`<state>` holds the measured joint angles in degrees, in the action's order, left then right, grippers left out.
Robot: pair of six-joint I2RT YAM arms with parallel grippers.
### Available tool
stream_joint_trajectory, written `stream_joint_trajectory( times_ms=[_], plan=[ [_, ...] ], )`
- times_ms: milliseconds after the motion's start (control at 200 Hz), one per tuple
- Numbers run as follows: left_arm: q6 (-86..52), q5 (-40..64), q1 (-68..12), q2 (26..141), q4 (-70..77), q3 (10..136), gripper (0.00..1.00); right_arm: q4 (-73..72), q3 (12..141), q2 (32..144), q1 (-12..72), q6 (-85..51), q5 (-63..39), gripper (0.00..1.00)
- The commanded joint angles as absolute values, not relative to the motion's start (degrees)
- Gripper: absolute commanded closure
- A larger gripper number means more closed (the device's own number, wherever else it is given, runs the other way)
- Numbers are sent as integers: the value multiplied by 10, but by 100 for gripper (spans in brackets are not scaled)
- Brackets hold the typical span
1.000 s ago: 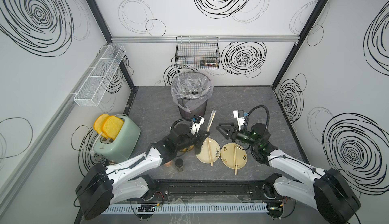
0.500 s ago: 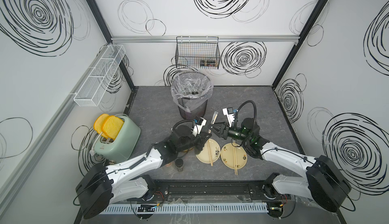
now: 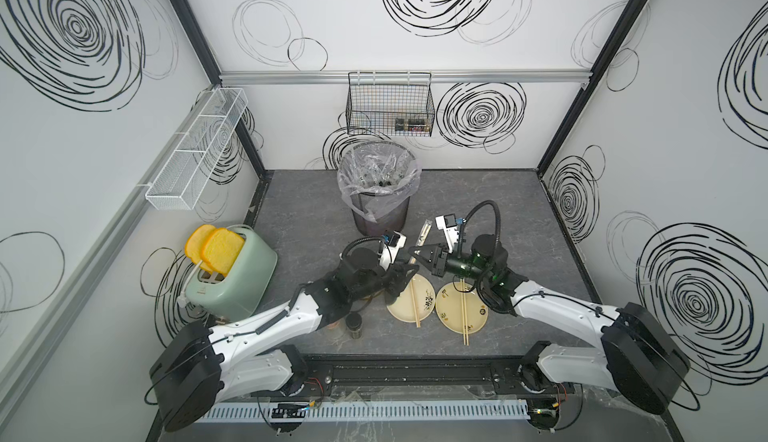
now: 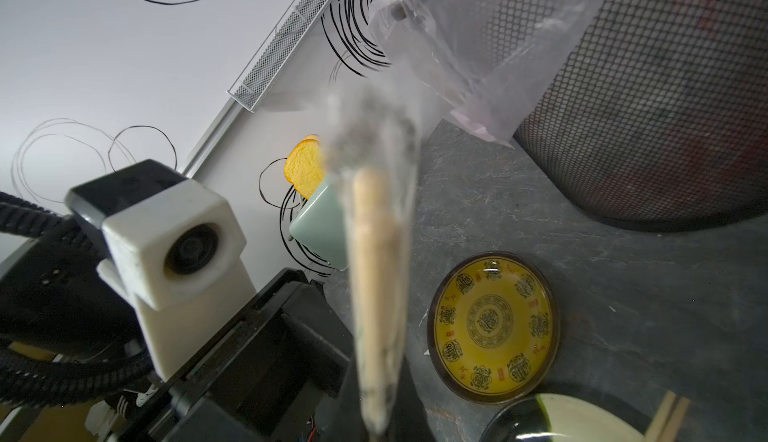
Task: Remove the packaging of disposable chopsticks
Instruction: Pick up the disposable chopsticks from the plate.
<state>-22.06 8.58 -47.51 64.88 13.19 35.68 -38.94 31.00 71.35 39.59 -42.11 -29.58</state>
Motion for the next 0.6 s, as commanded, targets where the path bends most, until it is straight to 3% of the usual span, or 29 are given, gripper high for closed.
stream_joint_trajectory(
  times_ms=[0, 175, 305, 590],
  plan=[
    [-237, 127, -452, 618, 131, 357, 54, -360, 316, 693, 390, -363, -295, 100],
    [-234, 278, -354, 575, 103, 378, 42, -344, 318, 690, 376, -308, -354, 100],
    [-224, 396, -288, 603, 102, 425, 36, -361, 322, 700, 381, -293, -410, 100],
    [-219, 494, -287, 671, 153, 481, 36, -376, 345, 728, 419, -280, -448, 100]
  ],
)
